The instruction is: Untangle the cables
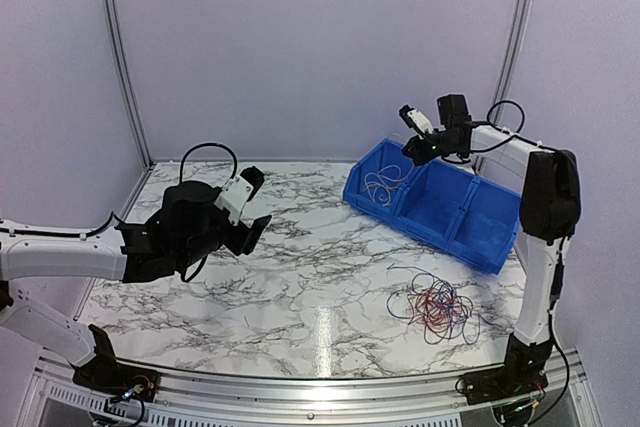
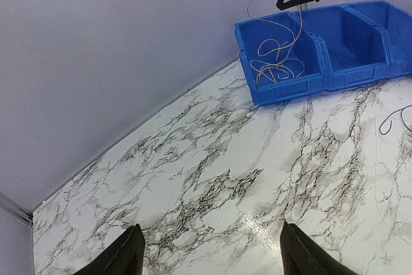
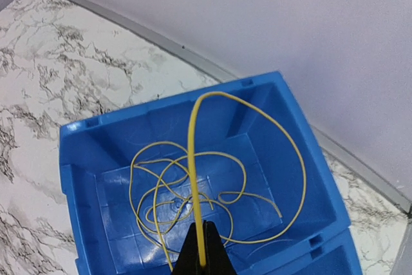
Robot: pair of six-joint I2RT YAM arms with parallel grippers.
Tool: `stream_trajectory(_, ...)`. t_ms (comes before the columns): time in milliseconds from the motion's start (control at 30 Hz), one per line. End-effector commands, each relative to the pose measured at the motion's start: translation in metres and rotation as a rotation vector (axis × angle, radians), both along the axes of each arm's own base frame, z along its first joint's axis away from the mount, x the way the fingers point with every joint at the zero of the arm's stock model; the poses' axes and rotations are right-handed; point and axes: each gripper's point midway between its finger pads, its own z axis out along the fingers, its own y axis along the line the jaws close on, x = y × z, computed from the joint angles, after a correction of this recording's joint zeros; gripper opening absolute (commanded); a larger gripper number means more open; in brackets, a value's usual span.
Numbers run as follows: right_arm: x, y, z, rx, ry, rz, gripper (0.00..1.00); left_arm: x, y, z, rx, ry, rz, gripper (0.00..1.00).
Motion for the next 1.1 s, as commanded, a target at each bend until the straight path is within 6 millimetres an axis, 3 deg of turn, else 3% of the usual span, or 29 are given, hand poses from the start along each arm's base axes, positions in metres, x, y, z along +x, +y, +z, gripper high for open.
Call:
stream_trajectory(0,0.001,0.002,-0.033,0.009,0.121,-0.003,0.00,-0.002,-0.002,0.020,-0.028,-0.024,-0.018,0.75)
stream_trajectory(367,0.009,0.021,-0.050,0.027,0.174,0.016,0.00,-0.010,-0.005,0.030,-0.060,-0.028,-0.061,0.75)
stream_trajectory(500,0.005,0.019,-0.039,0.019,0.163,0.006,0.21,-0.009,-0.004,0.029,-0.053,-0.031,-0.055,0.75)
stream_trajectory(633,-0.002,0.007,-0.005,-0.009,0.107,-0.067,0.42,-0.010,-0.004,0.030,-0.058,-0.031,-0.062,0.75)
stream_trajectory(733,-0.021,0.007,0.029,-0.003,0.050,-0.071,0.56,-0.014,-0.004,0.033,-0.069,-0.034,-0.077,0.75)
stream_trajectory(833,-0.045,0.009,0.060,0.028,-0.010,-0.039,0.60,-0.013,-0.004,0.033,-0.064,-0.036,-0.076,0.74)
stream_trajectory(967,-0.084,0.014,0.082,0.054,-0.051,0.050,0.60,-0.014,-0.005,0.031,-0.057,-0.031,-0.087,0.75)
stream_trajectory(1067,-0.118,0.020,0.087,0.070,-0.055,0.145,0.61,-0.016,-0.007,0.030,-0.057,-0.031,-0.099,0.75)
